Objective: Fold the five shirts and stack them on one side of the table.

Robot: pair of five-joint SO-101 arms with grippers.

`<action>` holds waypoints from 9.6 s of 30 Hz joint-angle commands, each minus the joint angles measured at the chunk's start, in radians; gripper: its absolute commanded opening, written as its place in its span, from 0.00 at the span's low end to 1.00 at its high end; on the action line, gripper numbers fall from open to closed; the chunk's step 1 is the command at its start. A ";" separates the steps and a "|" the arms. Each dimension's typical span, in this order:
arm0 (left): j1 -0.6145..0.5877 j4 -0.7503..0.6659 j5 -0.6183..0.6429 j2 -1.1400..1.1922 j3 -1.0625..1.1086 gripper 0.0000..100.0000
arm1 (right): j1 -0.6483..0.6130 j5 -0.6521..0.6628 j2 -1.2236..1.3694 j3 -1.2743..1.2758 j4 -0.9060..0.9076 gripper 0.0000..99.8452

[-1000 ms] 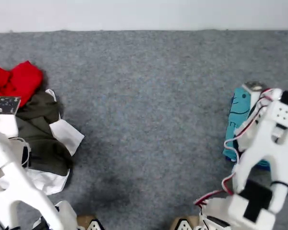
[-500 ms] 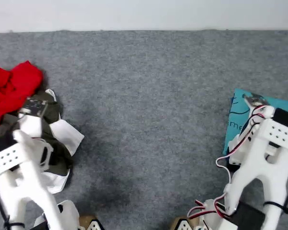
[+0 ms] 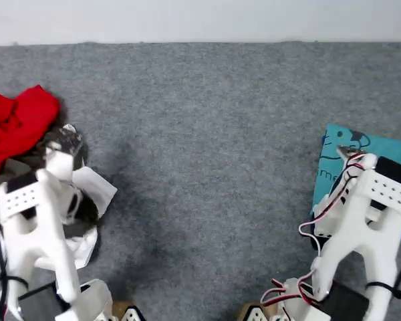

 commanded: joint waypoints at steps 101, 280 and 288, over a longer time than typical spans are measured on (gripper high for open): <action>-0.242 -0.101 0.020 0.127 0.090 0.16 | -0.010 -0.003 -0.036 -0.011 0.039 0.01; -0.026 0.152 0.100 -0.259 0.050 0.11 | -0.682 0.247 0.572 -0.813 0.044 0.01; 0.041 0.160 0.100 -0.261 0.044 0.11 | -0.529 0.265 0.343 -0.812 0.044 0.01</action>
